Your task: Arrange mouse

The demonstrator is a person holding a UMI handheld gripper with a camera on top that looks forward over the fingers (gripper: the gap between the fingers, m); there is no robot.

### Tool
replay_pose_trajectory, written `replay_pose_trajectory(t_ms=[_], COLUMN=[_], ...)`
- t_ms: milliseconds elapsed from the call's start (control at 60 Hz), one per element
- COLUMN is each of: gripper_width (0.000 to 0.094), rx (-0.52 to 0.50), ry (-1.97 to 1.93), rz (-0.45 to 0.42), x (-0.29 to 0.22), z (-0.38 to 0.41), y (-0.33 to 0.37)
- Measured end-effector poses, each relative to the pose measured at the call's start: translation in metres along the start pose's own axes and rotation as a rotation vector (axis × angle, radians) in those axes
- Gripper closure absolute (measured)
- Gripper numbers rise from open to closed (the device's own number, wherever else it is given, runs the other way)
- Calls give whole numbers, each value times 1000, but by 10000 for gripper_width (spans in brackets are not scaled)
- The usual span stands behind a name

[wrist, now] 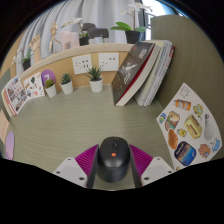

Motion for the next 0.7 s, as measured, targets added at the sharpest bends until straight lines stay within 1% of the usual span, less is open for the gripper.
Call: replay_pose_trajectory(t_ms=[17,100,150,233,250,267,317,467,550,633,700], gripper_width=[404,419,446,520,518,546,575,582,582,581,582], rx=[2,10,13,20,22,22,23,-4,35,79,119], ry=[-1,-8,-12,-15,-11,-6,5,17,48,43,31], rz=[1,-1,0,7,8,7,11,40,73,29,-43], x=[0,0,0,-1,-1,-1,-1,-3,-10,-40,-77], z=[0,0,1,2,2,3,4,3,4,17,38], y=[0,-1,0,-1,-1,-1,-1,-2,3,28,61])
Point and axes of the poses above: the point between the fingertips, and its own axes, seen from behind it with the camera up: z to the left, x down, y backward, against the way the camera looks, the point moved 9 cm from there along y, backward, against the way the camera looks, and after that the axes turned 12 degrees about y, right-handed, at the moved point
